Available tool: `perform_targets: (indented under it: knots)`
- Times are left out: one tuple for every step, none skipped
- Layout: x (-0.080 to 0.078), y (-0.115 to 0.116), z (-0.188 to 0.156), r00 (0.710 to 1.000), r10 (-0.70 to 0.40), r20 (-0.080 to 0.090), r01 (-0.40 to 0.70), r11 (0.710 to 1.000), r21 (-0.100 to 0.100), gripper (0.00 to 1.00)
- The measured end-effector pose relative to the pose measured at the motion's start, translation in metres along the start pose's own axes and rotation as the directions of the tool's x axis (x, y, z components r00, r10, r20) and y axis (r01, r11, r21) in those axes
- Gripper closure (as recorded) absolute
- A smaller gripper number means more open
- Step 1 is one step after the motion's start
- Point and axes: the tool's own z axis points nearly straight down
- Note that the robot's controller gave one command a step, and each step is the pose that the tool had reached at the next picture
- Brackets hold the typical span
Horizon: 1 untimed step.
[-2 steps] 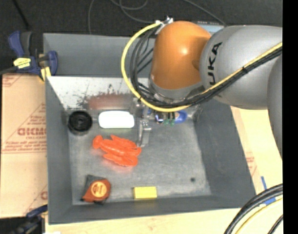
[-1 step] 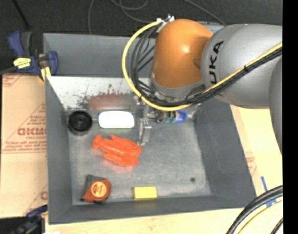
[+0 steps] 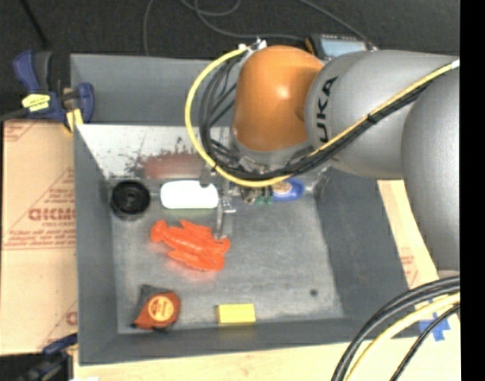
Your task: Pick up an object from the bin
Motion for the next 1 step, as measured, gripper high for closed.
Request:
perform_targets:
  knots:
    - [0.0016,-0.0069,0.0542,1.0,-0.009,-0.004,0.009,1.0,-0.001,0.0]
